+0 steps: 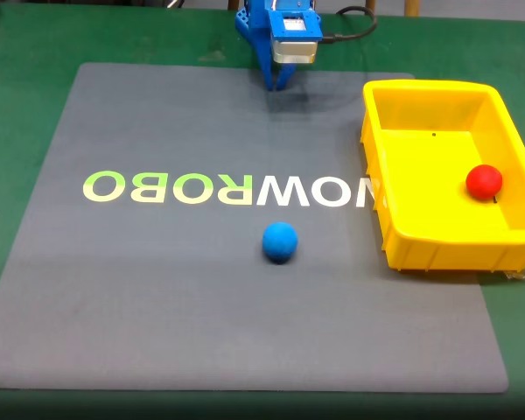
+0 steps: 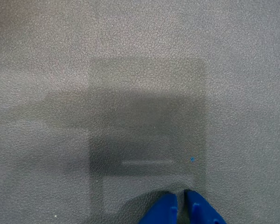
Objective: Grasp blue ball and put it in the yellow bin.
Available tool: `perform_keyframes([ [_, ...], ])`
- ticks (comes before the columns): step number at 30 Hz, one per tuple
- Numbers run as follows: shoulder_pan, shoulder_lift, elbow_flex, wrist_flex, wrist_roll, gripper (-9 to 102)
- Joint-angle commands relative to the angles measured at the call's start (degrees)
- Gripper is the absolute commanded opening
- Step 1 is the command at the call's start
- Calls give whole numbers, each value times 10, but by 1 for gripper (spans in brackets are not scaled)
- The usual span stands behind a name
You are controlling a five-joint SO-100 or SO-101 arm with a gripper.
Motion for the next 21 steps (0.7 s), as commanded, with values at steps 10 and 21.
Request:
perform_keyframes([
  [10, 11, 7, 18, 3, 11, 3],
  [21, 11, 7, 6, -6, 10, 38],
])
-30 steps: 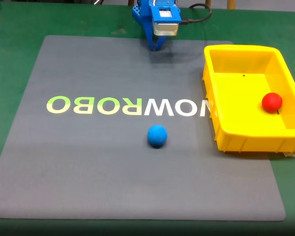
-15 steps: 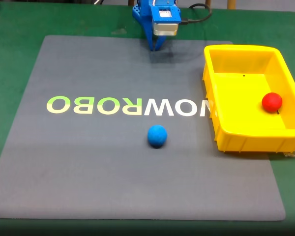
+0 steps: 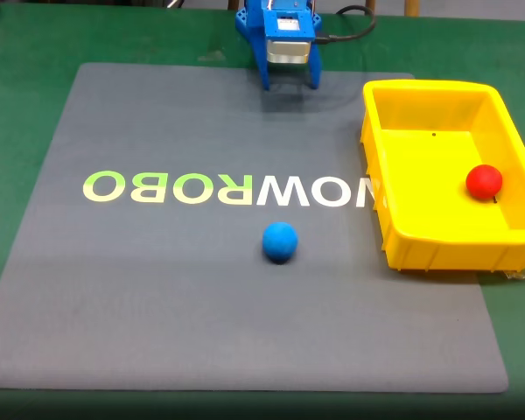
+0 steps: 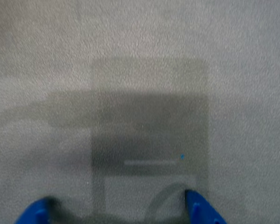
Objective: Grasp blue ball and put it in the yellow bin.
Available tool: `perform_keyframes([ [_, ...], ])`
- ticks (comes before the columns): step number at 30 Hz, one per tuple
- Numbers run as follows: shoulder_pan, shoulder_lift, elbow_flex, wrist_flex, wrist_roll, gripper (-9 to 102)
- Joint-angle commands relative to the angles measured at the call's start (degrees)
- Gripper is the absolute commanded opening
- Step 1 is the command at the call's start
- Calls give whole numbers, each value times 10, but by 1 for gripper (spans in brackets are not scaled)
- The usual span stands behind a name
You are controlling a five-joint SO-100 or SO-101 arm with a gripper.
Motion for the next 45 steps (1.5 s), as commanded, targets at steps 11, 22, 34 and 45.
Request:
perform_keyframes([
  [11, 80, -224, -281, -126, -33, 37],
  [22, 88, -833, -781, -285, -2, 35],
  [34, 31, -1191, -1119, -299, 3, 34],
  [45, 2, -1366, -1273, -296, 10, 33],
])
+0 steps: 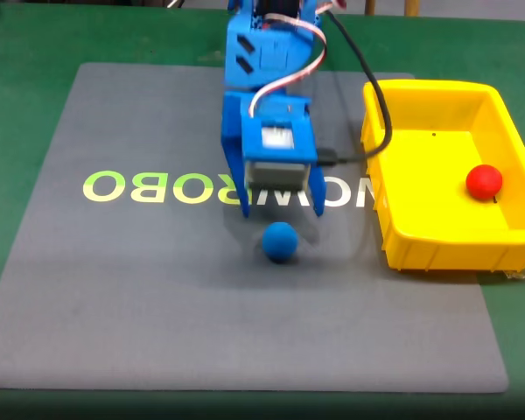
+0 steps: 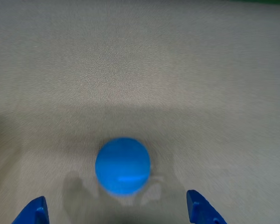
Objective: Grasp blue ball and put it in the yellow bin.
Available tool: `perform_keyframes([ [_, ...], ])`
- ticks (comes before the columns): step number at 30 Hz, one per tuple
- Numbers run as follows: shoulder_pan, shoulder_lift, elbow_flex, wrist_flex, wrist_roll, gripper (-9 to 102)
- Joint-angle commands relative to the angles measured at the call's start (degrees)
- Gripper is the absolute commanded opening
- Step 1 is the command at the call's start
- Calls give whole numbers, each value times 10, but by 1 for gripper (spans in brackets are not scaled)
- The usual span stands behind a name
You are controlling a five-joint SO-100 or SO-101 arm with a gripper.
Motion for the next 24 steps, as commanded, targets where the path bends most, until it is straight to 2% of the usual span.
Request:
perform_keyframes([
  [1, -4, -18, -77, -13, 6, 33],
  [18, -11, -126, -165, -16, -1, 30],
  [24, -16, -133, -166, -17, -4, 13],
])
